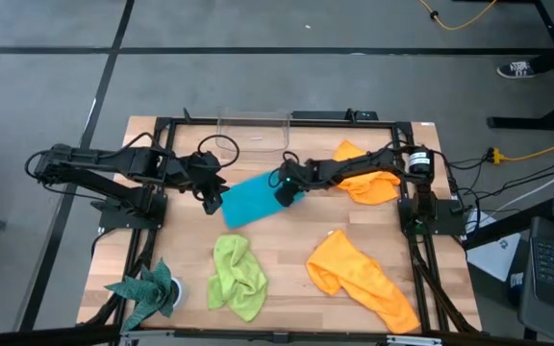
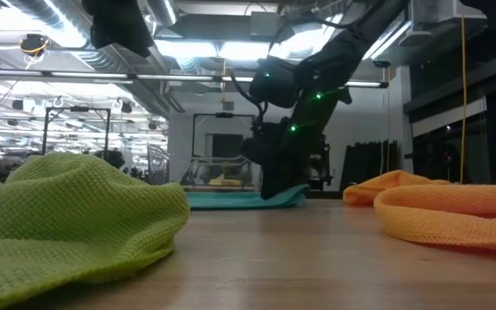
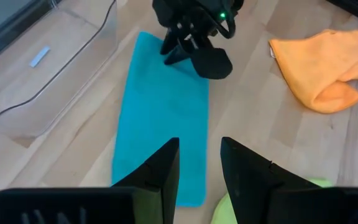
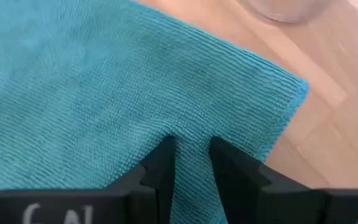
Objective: Fold microfiber towels
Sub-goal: Fold the blue microfiber cloth, then move the green microfiber cloth to the top right of the table
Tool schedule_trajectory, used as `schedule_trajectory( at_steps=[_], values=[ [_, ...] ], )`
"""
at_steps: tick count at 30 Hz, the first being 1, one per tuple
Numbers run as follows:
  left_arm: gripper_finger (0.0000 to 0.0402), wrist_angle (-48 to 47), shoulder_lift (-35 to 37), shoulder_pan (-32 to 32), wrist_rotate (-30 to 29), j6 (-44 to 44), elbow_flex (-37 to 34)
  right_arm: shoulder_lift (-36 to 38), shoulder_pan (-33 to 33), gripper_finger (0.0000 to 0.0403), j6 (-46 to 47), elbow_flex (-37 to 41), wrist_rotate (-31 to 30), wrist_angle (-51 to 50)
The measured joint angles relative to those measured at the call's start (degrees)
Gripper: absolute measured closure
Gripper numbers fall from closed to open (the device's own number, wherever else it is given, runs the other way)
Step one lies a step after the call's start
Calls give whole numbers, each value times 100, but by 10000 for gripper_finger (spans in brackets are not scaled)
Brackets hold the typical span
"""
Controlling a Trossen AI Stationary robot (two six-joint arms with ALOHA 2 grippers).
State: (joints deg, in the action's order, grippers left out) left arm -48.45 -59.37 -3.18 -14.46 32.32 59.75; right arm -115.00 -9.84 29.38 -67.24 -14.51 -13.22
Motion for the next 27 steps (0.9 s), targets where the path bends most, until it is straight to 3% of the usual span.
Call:
schedule_trajectory(
  at_steps=[7, 9, 11, 14, 18, 20, 23, 27],
  values=[
    [291, 2, 0, 0, -7, 3, 0, 11, 111, 294, 369, 47, 390, 73],
    [291, 4, 0, 0, -7, 20, 0, 9, 260, 294, 590, 40, 761, 62],
    [291, 4, 0, 0, -7, 24, 0, 9, 422, 294, 882, 40, 1486, 69],
    [291, 4, 0, 0, -9, 24, 0, -14, 592, 294, 1082, 46, 3114, 201],
    [291, 3, 0, 0, -9, 15, 0, -76, 631, 294, 774, -111, 5347, 102],
    [291, 4, 0, 0, -9, 15, 0, -50, 627, 294, 572, -309, 5969, 215],
    [291, 4, 0, 0, -11, 15, 0, -49, 614, 295, 285, -617, 6074, 198],
    [291, 5, 0, 0, -18, 16, 0, -46, 678, 296, -597, -1132, 5238, 265]
  ],
)
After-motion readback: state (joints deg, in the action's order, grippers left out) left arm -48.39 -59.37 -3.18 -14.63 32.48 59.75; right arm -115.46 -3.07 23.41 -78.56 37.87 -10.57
